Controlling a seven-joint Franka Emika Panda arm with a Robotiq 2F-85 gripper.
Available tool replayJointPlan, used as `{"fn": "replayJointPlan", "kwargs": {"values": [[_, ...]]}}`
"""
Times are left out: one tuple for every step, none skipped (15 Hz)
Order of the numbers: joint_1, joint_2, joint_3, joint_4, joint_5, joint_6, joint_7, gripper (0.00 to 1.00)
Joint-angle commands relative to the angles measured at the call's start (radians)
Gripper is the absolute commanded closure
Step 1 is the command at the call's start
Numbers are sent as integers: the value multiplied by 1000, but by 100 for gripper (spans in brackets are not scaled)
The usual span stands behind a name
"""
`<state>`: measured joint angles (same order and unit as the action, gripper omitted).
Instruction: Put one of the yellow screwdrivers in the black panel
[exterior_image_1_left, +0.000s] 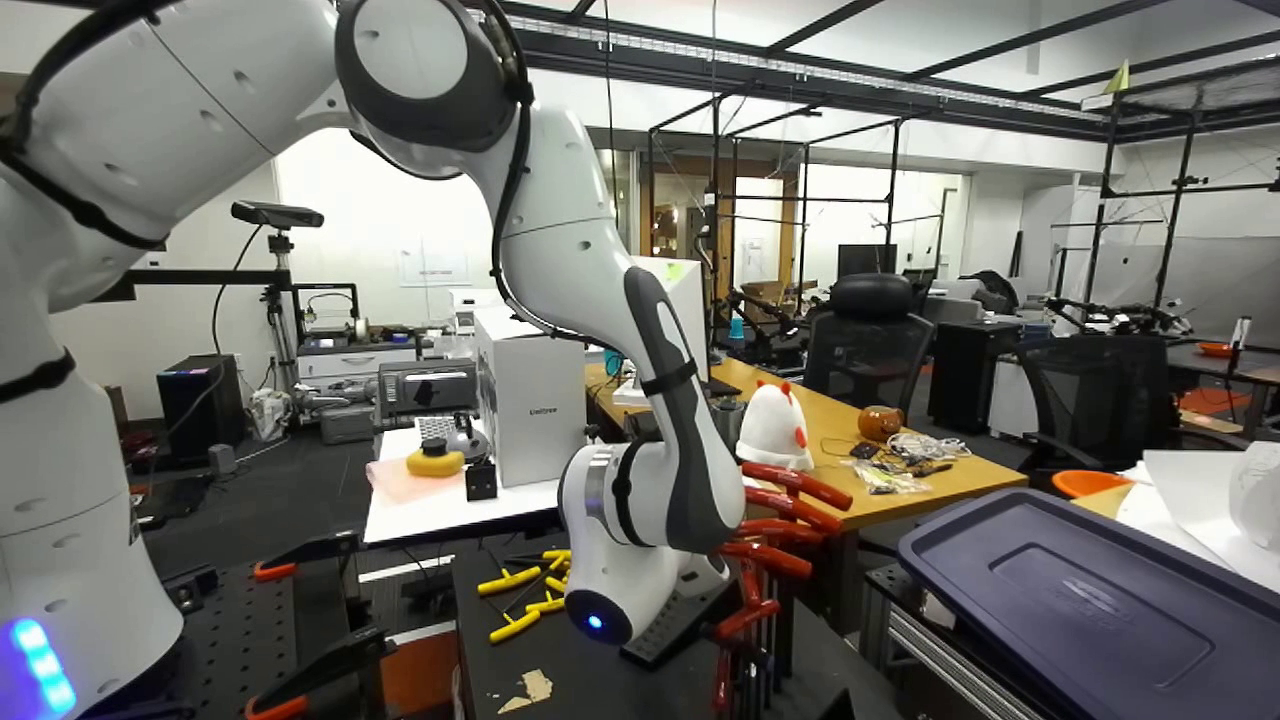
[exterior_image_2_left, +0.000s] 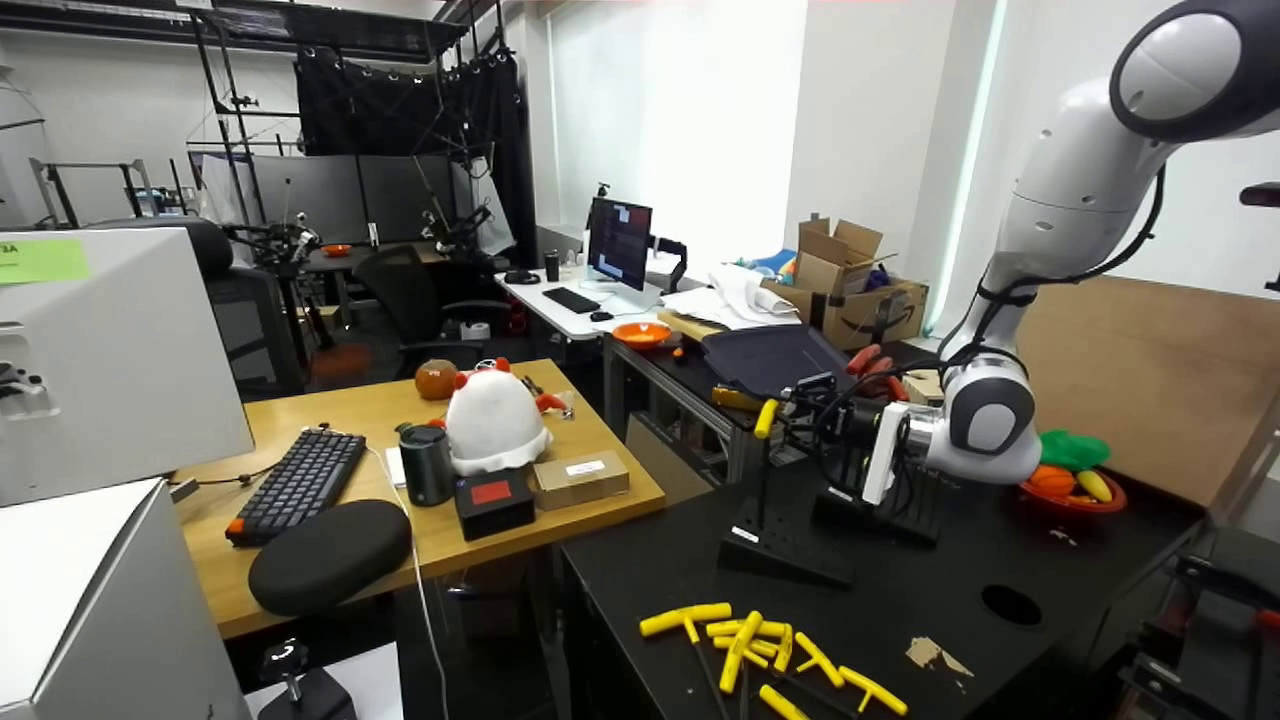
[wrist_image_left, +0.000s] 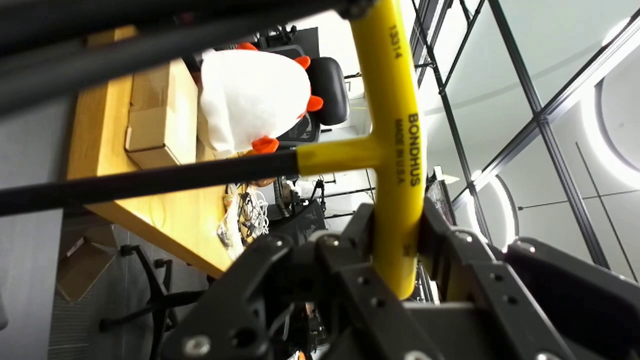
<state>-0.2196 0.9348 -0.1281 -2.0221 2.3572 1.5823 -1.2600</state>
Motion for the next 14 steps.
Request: {"fn": "replayJointPlan", "kwargs": {"values": [[25,-43,-18,-33,3,-26,50,94],[26,-40,-17,-28,4,-25,56,94],[28,-40,-17,-27,5,-25,59,94],[30,-38,-16,-24,6,-24,59,94],[32,-37,-16,-23,8,-23,59,94],[33,-36,-15,-21,9,-24,58,94],[34,-36,-15,-21,10,-24,56,94],[35,-36,-14,-21,12,-25,55,94],[35,-36,-14,-22,14,-25,54,94],[35,-36,-14,-21,15,-26,54,94],[35,-36,-14,-20,15,-26,54,94],[34,-36,-14,-20,16,-27,53,94],[34,-35,-14,-19,18,-27,52,94],[33,-34,-14,-17,18,-29,53,94]]}}
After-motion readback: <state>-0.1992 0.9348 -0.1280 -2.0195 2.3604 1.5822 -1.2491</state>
